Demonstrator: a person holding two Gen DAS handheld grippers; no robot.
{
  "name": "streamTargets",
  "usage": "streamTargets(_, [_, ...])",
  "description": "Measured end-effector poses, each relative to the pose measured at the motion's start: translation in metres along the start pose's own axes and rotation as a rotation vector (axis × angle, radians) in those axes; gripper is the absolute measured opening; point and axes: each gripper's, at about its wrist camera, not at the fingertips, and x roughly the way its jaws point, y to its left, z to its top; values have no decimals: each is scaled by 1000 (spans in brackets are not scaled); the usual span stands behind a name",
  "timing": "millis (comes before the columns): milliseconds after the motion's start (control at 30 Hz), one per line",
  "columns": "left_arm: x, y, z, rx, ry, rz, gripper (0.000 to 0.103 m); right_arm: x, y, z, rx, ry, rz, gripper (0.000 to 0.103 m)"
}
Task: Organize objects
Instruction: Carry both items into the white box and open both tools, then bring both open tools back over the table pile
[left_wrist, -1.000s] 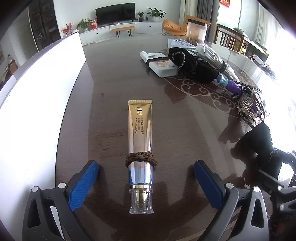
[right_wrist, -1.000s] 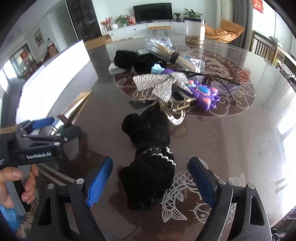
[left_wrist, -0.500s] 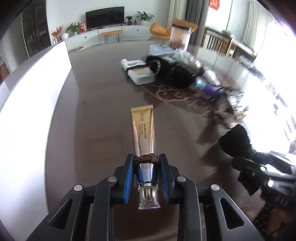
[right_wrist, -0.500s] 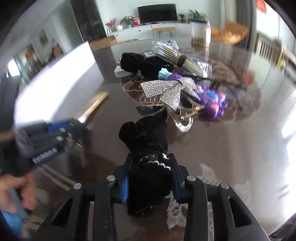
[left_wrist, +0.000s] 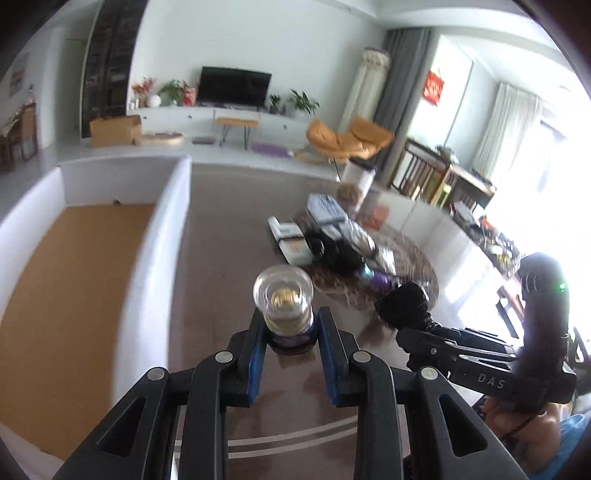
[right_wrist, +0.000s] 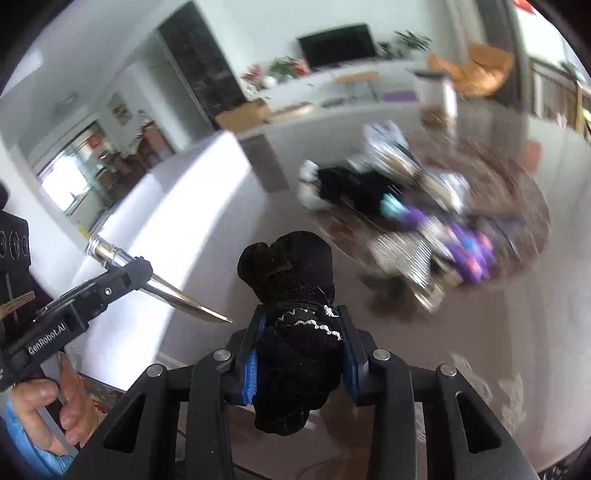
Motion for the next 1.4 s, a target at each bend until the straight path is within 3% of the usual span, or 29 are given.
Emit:
streamTargets(267, [-86, 53, 25, -116, -167, 54, 27, -9, 73, 40, -111, -41, 93, 36])
streamTargets(400, [-122, 101, 32, -174, -171, 169, 27, -8, 132, 63, -184, -38, 201, 36])
streamTargets(533, [-123, 157, 31, -237, -67, 325, 27, 17, 208, 76, -282, 29, 333, 36])
streamTargets(600, [-100, 186, 28, -269, 76, 361, 28, 37, 233, 74, -327, 74, 349, 37])
streamTargets(633, [-89, 196, 26, -277, 134, 377, 29, 52, 246, 72, -352, 118, 342, 39])
streamTargets(667, [-77, 205, 24, -283, 179, 399, 32, 69, 255, 68, -360, 167, 339, 48])
streamTargets(700, [-68, 213, 22, -292, 209, 427, 42, 80, 259, 66, -356, 200, 352, 56])
streamTargets(733, [-62, 217, 20, -297, 220, 448, 47, 92, 258, 63, -336, 229, 369, 69])
streamTargets(800, [-59, 217, 18, -290, 192, 479, 72, 94, 246, 63, -300, 217, 362, 73])
streamTargets(833, [-61, 216, 19, -286, 167, 491, 77, 91, 236, 63, -283, 201, 364, 75])
streamTargets(867, [-63, 215, 20, -281, 138, 506, 82, 85, 222, 64, -267, 181, 359, 81])
streamTargets(967, [-64, 202, 27, -266, 71, 517, 82, 63, 182, 61, -235, 109, 299, 90])
streamTargets(1167, [-50, 135, 43, -169, -13, 362, 82, 30, 77, 20, -102, 48, 53, 90])
streamTargets(1333, [-17, 47, 39, -58, 45, 127, 82, 16, -13, -16, 71, 68, -158, 90])
streamTargets(1400, [2, 8, 27, -11, 94, 48, 87, 15, -42, -23, 122, 71, -233, 90])
